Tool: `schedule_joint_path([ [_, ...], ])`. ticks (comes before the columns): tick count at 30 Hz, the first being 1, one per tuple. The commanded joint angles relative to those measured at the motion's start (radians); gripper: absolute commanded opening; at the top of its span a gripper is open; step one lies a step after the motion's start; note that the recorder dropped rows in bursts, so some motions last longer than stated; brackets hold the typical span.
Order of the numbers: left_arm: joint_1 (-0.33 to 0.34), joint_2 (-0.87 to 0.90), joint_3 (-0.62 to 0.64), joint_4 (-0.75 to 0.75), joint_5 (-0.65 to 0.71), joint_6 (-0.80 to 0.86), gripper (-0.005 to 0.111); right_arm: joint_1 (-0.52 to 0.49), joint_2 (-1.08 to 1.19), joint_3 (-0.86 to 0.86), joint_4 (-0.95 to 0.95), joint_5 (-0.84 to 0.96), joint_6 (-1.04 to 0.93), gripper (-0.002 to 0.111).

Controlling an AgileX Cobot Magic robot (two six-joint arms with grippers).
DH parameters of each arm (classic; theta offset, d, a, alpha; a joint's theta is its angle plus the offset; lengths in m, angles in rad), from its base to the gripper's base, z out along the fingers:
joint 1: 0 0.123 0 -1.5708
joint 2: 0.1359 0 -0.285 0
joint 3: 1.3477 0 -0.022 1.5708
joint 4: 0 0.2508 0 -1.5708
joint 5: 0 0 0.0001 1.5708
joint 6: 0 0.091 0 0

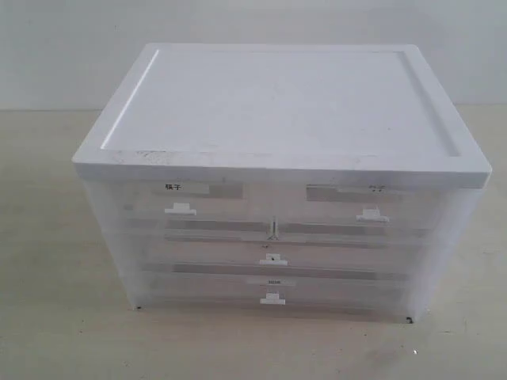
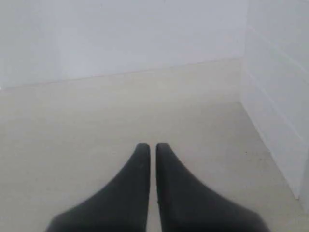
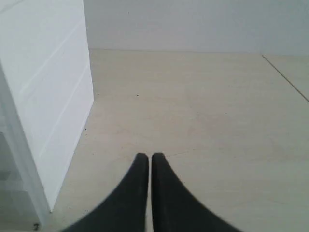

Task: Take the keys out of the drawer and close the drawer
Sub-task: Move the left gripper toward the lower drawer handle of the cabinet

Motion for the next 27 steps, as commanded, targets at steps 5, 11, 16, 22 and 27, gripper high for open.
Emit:
schedule_joint_path([
  [5, 0.002, -0.003, 0.004, -0.140, -0.238, -0.069, 0.004, -0.007, -0.007, -0.001, -0.001, -0.225, 0.012, 0.000],
  [11, 0.002, -0.003, 0.004, -0.232, -0.524, -0.353, 0.004, -0.007, -0.007, -0.001, 0.003, -0.468, 0.062, 0.000],
  [16, 0.002, -0.003, 0.004, -0.069, -0.532, -0.628, 0.004, -0.007, -0.007, -0.001, 0.003, -0.677, 0.293, 0.000],
  [22, 0.002, 0.011, -0.004, 0.590, -0.814, -1.165, 0.004, -0.007, -0.007, -0.002, -0.067, -0.638, 0.451, 0.000],
  [27, 0.002, 0.158, -0.056, 0.942, -1.104, -1.348, 0.004, 0.024, 0.041, -0.026, -0.310, -0.635, 0.704, 0.000],
])
